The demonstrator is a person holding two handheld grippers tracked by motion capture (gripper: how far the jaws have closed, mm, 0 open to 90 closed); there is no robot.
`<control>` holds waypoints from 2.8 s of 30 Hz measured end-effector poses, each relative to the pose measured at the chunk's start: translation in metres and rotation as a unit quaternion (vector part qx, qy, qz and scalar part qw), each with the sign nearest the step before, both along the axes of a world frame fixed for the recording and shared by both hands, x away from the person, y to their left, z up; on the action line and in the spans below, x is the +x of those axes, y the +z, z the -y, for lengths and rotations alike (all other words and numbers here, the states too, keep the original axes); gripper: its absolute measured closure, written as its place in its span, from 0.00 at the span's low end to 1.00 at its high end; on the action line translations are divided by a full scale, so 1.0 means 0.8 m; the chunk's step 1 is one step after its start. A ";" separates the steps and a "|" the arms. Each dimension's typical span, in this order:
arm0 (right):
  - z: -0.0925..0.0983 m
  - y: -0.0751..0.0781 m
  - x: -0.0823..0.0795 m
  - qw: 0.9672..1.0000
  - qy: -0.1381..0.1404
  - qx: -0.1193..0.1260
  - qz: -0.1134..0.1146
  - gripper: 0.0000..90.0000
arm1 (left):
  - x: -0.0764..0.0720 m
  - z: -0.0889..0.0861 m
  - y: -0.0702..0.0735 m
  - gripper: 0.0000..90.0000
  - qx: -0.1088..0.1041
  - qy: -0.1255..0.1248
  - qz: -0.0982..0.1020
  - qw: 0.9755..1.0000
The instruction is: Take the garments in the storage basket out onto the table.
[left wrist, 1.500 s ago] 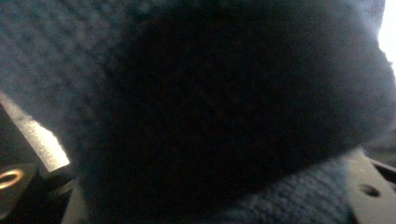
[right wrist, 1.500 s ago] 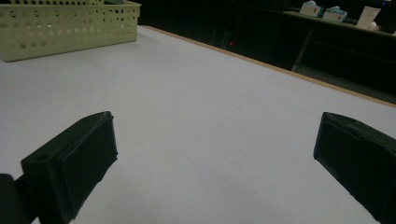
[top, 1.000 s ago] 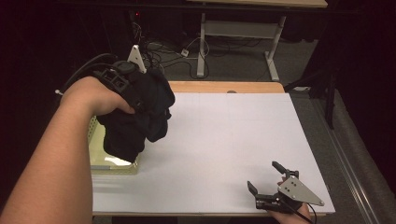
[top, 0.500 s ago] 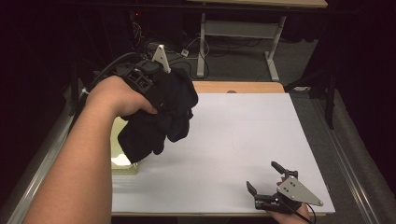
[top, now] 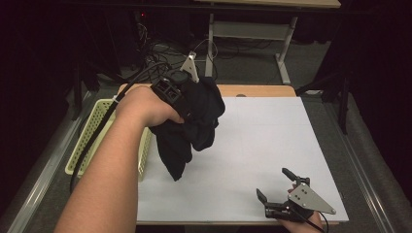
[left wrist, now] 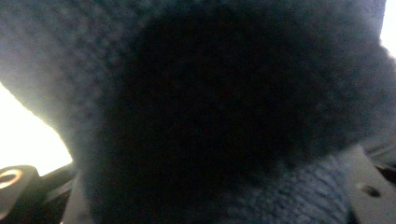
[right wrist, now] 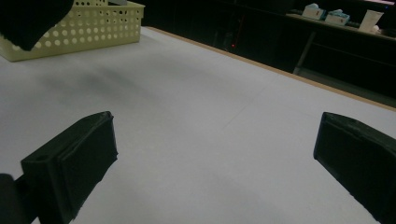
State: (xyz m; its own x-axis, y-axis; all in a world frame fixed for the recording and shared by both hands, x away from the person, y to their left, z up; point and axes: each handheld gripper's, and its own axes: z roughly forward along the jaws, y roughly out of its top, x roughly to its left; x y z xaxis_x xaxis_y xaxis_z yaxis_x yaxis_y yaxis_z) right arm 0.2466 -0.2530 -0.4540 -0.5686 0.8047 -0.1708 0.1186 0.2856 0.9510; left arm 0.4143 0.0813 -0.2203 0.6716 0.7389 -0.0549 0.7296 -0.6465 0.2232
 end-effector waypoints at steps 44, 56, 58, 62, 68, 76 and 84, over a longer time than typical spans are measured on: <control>-0.002 -0.004 0.001 1.000 0.002 -0.014 -0.001 0.00 | 0.001 0.018 -0.203 0.50 -0.081 -0.019 0.038 0.996; -0.007 -0.007 0.000 1.000 0.008 -0.022 -0.002 0.00 | -0.016 0.012 -0.250 0.44 -0.151 -0.024 0.105 0.983; -0.008 -0.007 0.000 1.000 0.008 -0.022 -0.004 0.00 | -0.021 0.012 -0.258 0.42 -0.164 -0.024 0.125 0.978; -0.009 -0.009 0.000 1.000 0.008 -0.024 -0.005 0.00 | -0.030 0.005 -0.272 0.38 -0.193 -0.014 0.154 0.969; -0.012 -0.011 0.000 0.999 0.011 -0.029 -0.007 0.00 | -0.041 -0.008 -0.294 0.32 -0.247 -0.006 0.198 0.949; -0.016 -0.014 0.001 0.999 0.013 -0.034 -0.011 0.00 | -0.053 -0.020 -0.317 0.21 -0.314 -0.002 0.234 0.920; -0.020 -0.017 0.000 0.999 0.014 -0.037 -0.015 0.00 | -0.060 -0.029 -0.316 0.00 -0.326 0.017 0.231 0.917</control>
